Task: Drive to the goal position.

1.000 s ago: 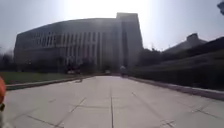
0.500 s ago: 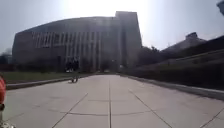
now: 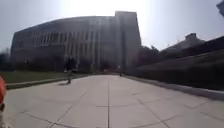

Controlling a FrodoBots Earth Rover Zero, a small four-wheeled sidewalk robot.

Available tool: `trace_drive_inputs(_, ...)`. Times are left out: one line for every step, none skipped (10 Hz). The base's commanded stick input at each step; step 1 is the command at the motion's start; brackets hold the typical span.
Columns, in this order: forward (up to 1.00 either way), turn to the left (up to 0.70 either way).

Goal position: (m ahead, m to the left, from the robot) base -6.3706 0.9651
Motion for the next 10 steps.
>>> trace_drive_inputs(0.7, 0.0)
trace_drive_inputs(0.7, 0.0)
trace_drive_inputs(0.7, 0.0)
trace_drive_inputs(0.7, 0.0)
trace_drive_inputs(0.7, 0.0)
trace_drive_inputs(0.7, 0.0)
trace_drive_inputs(0.7, 0.0)
trace_drive_inputs(0.7, 0.0)
trace_drive_inputs(0.7, 0.0)
trace_drive_inputs(0.7, 0.0)
